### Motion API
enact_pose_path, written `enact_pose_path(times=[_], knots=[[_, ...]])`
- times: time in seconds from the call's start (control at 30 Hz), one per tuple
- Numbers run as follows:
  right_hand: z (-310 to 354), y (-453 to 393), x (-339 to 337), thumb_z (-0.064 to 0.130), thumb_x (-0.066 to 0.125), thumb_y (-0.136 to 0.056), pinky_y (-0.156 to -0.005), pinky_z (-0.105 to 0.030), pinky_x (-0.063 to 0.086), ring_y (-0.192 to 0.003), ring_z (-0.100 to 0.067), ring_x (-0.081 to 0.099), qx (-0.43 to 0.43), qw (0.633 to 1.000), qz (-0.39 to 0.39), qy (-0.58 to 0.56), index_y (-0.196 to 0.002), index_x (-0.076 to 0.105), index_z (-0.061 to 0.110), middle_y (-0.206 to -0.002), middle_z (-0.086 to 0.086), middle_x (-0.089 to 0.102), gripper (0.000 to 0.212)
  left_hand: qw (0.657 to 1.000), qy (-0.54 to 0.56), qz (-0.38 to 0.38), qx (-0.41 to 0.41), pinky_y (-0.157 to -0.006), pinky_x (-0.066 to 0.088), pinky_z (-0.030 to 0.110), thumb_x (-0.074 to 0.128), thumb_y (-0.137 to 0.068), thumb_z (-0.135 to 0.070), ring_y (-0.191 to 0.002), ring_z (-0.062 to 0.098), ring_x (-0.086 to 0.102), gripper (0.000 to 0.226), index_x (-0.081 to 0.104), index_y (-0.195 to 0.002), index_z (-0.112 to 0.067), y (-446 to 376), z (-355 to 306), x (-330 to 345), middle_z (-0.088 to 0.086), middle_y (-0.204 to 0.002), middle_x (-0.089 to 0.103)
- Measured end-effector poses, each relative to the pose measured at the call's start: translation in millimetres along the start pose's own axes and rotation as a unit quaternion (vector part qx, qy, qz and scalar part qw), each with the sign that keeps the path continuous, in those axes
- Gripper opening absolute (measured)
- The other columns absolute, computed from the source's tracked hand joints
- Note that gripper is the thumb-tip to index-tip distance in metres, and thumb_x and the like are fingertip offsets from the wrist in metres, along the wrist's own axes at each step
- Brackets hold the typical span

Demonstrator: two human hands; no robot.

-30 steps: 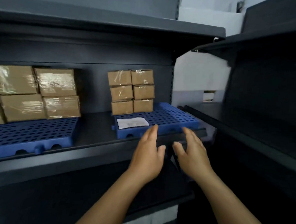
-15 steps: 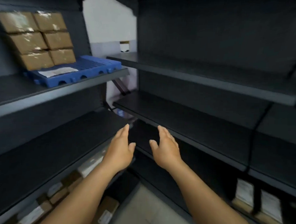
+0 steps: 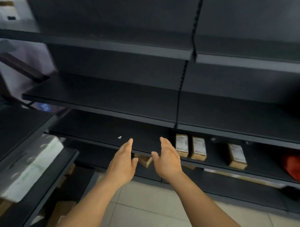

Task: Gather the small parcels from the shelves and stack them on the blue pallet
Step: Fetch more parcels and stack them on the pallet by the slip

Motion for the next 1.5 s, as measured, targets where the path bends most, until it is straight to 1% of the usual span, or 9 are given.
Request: enact_pose_path(times=[0.27,0.43,0.73,0.8,1.03,1.17,1.27,1.4,1.5], knots=[[-135,-25,-58,0.031,0.048,-0.095,-0.118,-0.041,0.019,-0.145,-0.019,0.017,0.1,0.995,-0.027,-0.009,-0.151,0.013,0.019,-0.158,0.001,0.018,0.067,0.995,-0.017,0.083,0.051,-0.113,0.03,0.031,0.049,-0.096,-0.015,-0.143,0.017,0.027,0.068,0.013,-0.152,-0.027,-44,-74,109,-0.001,-0.158,0.02],[-219,-44,-79,0.03,0.053,-0.093,-0.114,-0.044,0.028,-0.143,-0.024,0.024,0.165,0.984,-0.029,-0.063,-0.152,0.009,0.022,-0.157,-0.001,0.022,0.074,0.992,-0.033,0.12,0.036,-0.112,0.032,0.032,0.047,-0.097,-0.02,-0.143,0.018,0.026,0.067,0.01,-0.152,-0.027,-75,-99,173,-0.001,-0.159,0.018],[-311,-106,-63,0.033,0.062,-0.088,-0.093,-0.036,0.049,-0.134,-0.026,0.039,0.196,0.976,-0.012,-0.095,-0.151,0.006,0.026,-0.156,0.001,0.02,0.085,0.989,-0.02,0.135,-0.052,-0.115,0.024,0.035,0.051,-0.095,-0.034,-0.147,0.021,0.016,0.08,-0.002,-0.153,-0.021,-140,-75,265,0.003,-0.161,0.011],[-328,-122,-53,0.035,0.064,-0.085,-0.089,-0.042,0.053,-0.129,-0.028,0.045,0.206,0.973,-0.012,-0.104,-0.15,0.006,0.027,-0.154,0.0,0.025,0.088,0.989,-0.022,0.133,-0.059,-0.113,0.027,0.035,0.051,-0.094,-0.037,-0.145,0.023,0.022,0.08,-0.001,-0.153,-0.02,-159,-67,282,0.006,-0.16,0.016],[-385,-190,-15,0.036,0.063,-0.086,-0.086,-0.035,0.044,-0.128,-0.029,0.044,0.226,0.966,-0.016,-0.122,-0.148,0.014,0.017,-0.147,-0.009,0.036,0.081,0.99,0.005,0.123,-0.074,-0.109,0.033,0.036,0.048,-0.096,-0.039,-0.14,0.026,0.032,0.073,0.006,-0.153,-0.019,-230,-39,334,0.009,-0.156,0.025],[-414,-227,6,0.047,0.061,-0.083,-0.087,-0.044,0.051,-0.118,-0.031,0.053,0.245,0.963,-0.029,-0.109,-0.142,0.023,0.015,-0.137,-0.01,0.049,0.077,0.99,0.021,0.113,-0.085,-0.104,0.037,0.033,0.044,-0.097,-0.038,-0.137,0.027,0.037,0.07,0.008,-0.152,-0.014,-266,-25,357,0.011,-0.154,0.027],[-430,-251,18,0.045,0.061,-0.083,-0.076,-0.04,0.053,-0.105,-0.03,0.06,0.253,0.958,-0.047,-0.128,-0.126,0.036,0.015,-0.124,-0.01,0.057,0.058,0.99,0.031,0.102,-0.093,-0.101,0.039,0.033,0.043,-0.098,-0.039,-0.135,0.028,0.039,0.067,0.014,-0.151,-0.011,-289,-16,370,0.013,-0.151,0.031],[-445,-268,31,0.05,0.062,-0.081,-0.084,-0.043,0.053,-0.106,-0.029,0.059,0.26,0.954,-0.066,-0.132,-0.129,0.041,0.017,-0.123,-0.008,0.059,0.062,0.988,0.058,0.102,-0.103,-0.09,0.047,0.03,0.042,-0.096,-0.042,-0.117,0.027,0.054,0.048,0.043,-0.134,-0.013,-312,-1,388,0.012,-0.137,0.048],[-449,-274,42,0.048,0.065,-0.08,-0.079,-0.039,0.053,-0.102,-0.027,0.06,0.266,0.95,-0.068,-0.15,-0.124,0.047,0.014,-0.118,-0.008,0.062,0.059,0.982,0.082,0.122,-0.117,-0.083,0.048,0.03,0.04,-0.096,-0.044,-0.11,0.024,0.058,0.045,0.052,-0.126,-0.012,-318,11,402,0.01,-0.128,0.056]])
Point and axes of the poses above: each hand's wrist, its own y-axis away from the middle knuckle, its own x-axis out of the palm, z = x × y, the point moved 9 cm from there along -y, towards the middle knuckle
